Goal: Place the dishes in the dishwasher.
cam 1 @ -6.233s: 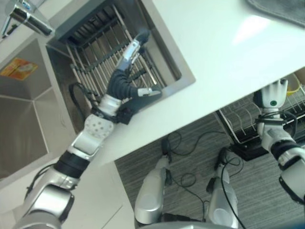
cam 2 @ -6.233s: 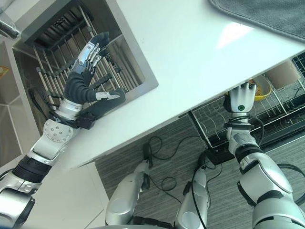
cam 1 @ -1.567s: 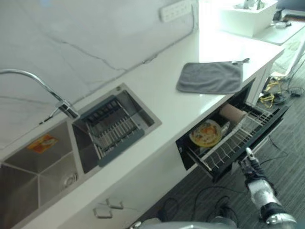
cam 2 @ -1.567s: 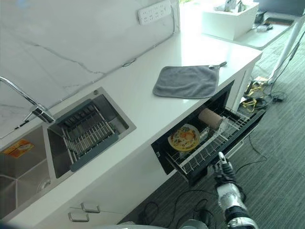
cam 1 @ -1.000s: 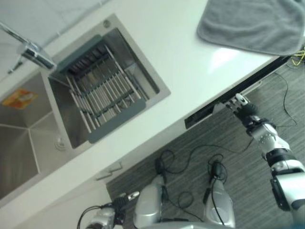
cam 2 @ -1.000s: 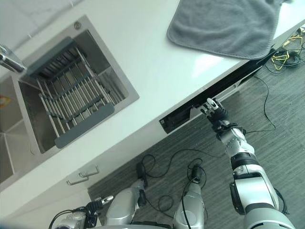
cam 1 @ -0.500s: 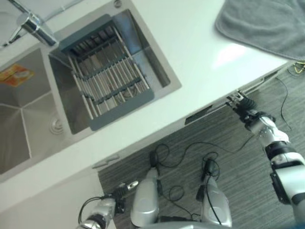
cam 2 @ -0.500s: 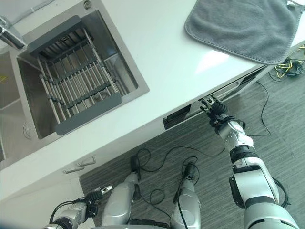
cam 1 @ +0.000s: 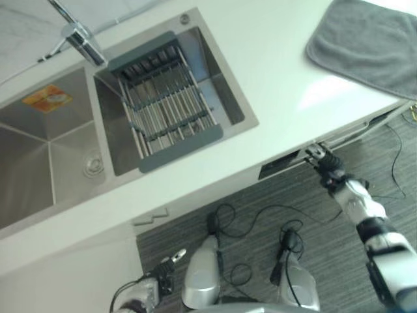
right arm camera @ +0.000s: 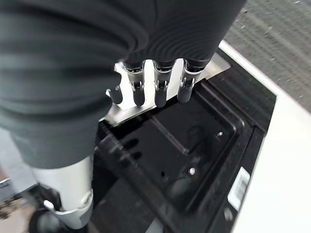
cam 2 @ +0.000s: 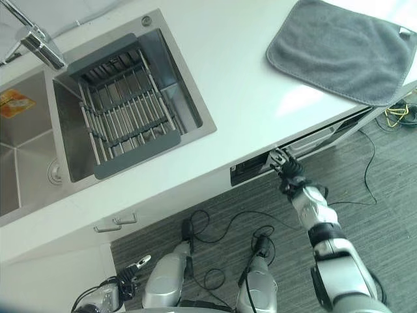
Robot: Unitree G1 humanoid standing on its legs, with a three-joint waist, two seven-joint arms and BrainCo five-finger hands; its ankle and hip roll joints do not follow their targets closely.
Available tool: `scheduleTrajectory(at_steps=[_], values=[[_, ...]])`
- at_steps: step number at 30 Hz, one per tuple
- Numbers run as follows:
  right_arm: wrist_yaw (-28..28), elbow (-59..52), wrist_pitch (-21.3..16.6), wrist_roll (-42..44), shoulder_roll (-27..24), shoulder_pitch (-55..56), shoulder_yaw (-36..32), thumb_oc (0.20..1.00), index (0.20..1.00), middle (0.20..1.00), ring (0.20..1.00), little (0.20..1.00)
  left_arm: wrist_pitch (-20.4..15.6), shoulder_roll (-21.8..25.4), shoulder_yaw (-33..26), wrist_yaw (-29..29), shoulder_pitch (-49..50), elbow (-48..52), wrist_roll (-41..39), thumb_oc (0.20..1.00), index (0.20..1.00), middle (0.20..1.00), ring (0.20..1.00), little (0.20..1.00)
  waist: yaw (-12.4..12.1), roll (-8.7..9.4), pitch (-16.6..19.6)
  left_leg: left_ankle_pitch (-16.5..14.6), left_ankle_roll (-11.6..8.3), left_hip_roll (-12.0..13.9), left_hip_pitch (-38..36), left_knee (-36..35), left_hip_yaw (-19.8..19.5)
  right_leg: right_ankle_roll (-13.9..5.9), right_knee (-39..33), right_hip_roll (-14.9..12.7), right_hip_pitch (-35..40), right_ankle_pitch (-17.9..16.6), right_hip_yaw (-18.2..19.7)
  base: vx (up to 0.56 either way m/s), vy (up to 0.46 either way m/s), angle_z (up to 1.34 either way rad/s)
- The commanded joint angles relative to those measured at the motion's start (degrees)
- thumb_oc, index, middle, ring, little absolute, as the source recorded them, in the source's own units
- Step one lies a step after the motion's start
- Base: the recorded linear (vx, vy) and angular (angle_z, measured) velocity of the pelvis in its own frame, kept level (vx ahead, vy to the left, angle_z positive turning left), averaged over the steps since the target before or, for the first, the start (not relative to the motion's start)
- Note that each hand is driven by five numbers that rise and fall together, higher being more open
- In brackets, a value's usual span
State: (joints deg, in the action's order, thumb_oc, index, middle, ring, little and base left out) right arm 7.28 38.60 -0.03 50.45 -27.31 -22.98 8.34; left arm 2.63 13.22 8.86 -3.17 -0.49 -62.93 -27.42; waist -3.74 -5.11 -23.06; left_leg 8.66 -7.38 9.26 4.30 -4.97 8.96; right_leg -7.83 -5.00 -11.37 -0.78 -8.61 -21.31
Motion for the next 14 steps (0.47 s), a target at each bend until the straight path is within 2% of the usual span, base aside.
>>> scheduleTrajectory(at_steps=[1,3,7,14], values=[[-1.5,-4.7,-6.3,-3.3,4.2,-1.7,1.9,1.0,1.0,1.0,1.0,1.0,-1.5,2.0,-0.5,1.6,0.5,-3.3,-6.8,1.0,1.0,1.0,1.0,1.0,-1.0,3.75,4.2,-4.1,0.12,1.5,-3.3,4.3,3.9,0.98,8.5,-1.4,-2.1,6.9,0.8,0.08,-0.057,-0.18],[-2.9,-6.2,-8.2,-2.0,5.4,6.6,-1.4,1.0,1.0,1.0,1.0,1.0,-3.3,0.9,-2.8,1.1,2.5,-2.5,-7.2,1.0,1.0,1.0,1.0,1.0,0.3,4.47,6.7,-5.1,0.21,1.6,-5.1,5.0,5.3,1.1,7.3,-0.9,0.0,6.9,0.5,0.05,-0.067,-0.18],[-4.3,-1.2,-7.6,-0.3,7.1,12.8,-4.8,1.0,1.0,1.0,1.0,1.0,-4.1,-0.5,-3.5,-0.2,3.7,-2.5,-7.4,1.0,1.0,1.0,1.0,1.0,1.6,5.04,9.5,-5.7,0.2,1.7,-7.6,4.7,6.3,1.4,5.8,0.1,3.0,7.1,0.5,0.05,-0.041,-0.14],[-1.2,15.9,-4.2,-6.5,10.2,16.6,-3.9,1.0,1.0,1.0,1.0,1.0,-1.5,-1.2,-1.2,-7.8,2.0,-2.8,-7.3,1.0,1.0,1.0,1.0,1.0,1.8,4.95,11.8,-5.9,0.33,1.2,-10.9,2.6,6.2,1.27,4.1,1.0,6.7,7.2,0.2,0.01,-0.034,0.02]])
